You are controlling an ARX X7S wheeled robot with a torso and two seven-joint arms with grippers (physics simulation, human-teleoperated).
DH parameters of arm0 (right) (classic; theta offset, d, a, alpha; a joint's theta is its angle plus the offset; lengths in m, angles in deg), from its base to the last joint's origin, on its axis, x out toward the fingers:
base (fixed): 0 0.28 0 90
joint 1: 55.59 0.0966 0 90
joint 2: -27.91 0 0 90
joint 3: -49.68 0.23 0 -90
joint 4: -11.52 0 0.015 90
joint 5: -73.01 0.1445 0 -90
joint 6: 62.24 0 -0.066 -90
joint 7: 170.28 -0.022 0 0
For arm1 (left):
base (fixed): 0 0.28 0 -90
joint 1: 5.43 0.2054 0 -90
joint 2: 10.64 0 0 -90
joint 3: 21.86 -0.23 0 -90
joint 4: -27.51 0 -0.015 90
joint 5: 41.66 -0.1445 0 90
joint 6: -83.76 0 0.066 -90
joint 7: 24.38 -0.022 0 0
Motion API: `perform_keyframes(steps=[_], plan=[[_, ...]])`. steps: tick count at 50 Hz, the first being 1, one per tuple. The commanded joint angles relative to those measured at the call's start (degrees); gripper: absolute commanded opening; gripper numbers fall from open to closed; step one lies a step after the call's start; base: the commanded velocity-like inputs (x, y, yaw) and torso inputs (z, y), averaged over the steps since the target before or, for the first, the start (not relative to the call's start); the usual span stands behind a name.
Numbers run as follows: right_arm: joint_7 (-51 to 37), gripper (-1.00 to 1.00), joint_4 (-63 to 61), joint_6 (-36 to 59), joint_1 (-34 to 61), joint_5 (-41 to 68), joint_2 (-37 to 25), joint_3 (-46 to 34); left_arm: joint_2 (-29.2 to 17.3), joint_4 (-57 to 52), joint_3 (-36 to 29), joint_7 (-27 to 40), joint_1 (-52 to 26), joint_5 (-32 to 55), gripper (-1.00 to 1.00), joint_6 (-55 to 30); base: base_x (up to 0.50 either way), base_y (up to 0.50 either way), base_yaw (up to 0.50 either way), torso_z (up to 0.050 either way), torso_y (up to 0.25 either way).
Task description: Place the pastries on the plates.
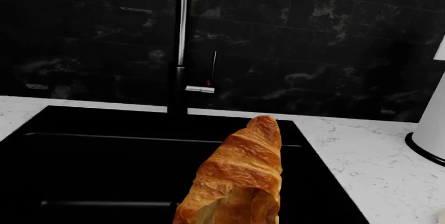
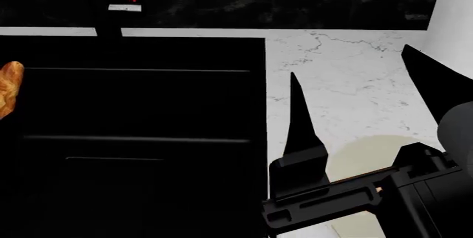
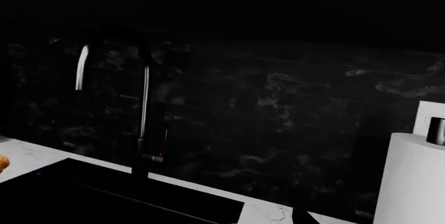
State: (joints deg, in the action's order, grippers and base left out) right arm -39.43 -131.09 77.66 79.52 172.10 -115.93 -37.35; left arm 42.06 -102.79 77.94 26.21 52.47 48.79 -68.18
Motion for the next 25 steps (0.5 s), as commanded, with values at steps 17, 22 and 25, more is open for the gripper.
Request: perform_keyframes(steps=[17,22,25], plan=[[-0.9,1.0,-0.3,-0.4,0.5,1.3,-0.8,0.0,-0.9,0.1,-0.2,1.2,0.7,1.5,-1.0,1.5,0.0,0.5,0.0,0.0,0.0],[-0.8,1.0,-0.1,-0.2,0.6,1.0,-0.5,-0.4,-0.7,0.1,-0.3,1.0,0.9,1.1,-1.0,1.7,0.0,0.5,0.0,0.0,0.0],[-0.6,1.0,0.0,-0.1,0.8,0.7,-0.3,-0.6,-0.7,0.2,-0.5,0.9,0.9,0.9,-1.0,1.7,0.0,0.5,0.0,0.0,0.0]])
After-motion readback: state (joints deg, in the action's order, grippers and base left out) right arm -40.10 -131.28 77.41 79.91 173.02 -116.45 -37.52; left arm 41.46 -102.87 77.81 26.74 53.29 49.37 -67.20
